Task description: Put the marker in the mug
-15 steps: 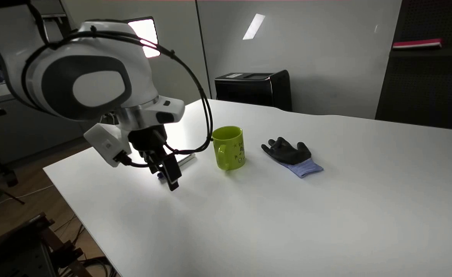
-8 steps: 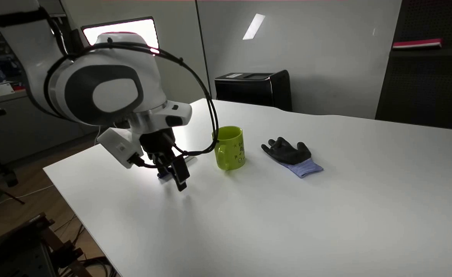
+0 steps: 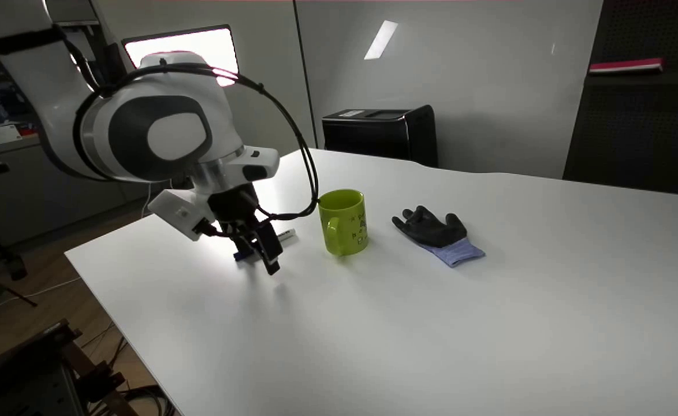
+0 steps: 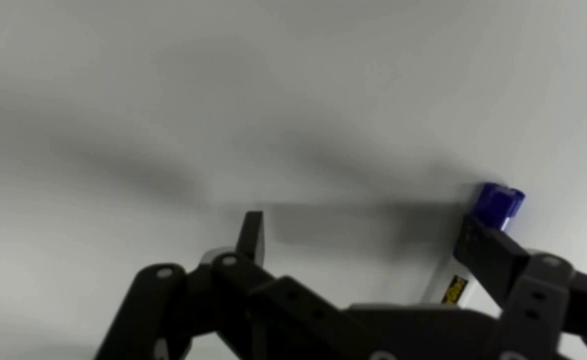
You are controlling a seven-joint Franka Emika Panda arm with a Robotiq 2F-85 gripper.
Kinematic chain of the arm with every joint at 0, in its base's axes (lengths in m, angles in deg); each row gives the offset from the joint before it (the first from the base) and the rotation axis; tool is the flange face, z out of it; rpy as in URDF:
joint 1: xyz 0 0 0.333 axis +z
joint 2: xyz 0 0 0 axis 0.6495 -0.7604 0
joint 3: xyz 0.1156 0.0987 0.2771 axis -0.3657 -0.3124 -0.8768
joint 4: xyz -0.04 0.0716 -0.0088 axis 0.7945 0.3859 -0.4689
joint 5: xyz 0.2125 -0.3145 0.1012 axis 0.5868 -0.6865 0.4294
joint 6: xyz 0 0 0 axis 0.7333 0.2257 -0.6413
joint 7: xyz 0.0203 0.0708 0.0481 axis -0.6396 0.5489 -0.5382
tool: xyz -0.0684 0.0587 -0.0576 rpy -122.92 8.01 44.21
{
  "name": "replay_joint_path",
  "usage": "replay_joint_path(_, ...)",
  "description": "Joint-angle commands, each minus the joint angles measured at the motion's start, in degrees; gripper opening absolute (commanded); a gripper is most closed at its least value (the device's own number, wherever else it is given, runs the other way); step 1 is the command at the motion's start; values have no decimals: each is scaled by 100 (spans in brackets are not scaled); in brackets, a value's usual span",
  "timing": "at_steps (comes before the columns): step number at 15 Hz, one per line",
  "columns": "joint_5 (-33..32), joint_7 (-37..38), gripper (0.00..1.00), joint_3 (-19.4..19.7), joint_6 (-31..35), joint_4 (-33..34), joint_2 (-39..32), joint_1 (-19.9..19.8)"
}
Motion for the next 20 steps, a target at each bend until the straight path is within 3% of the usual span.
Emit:
replay_joint_path(1,-291,532,100,544,-244,202,58,574)
replay_joint_path(6,-362,703,100,667,-431,395,-6,740)
replay_joint_path(20,-285,734,100,15,-573,632,-231,-138)
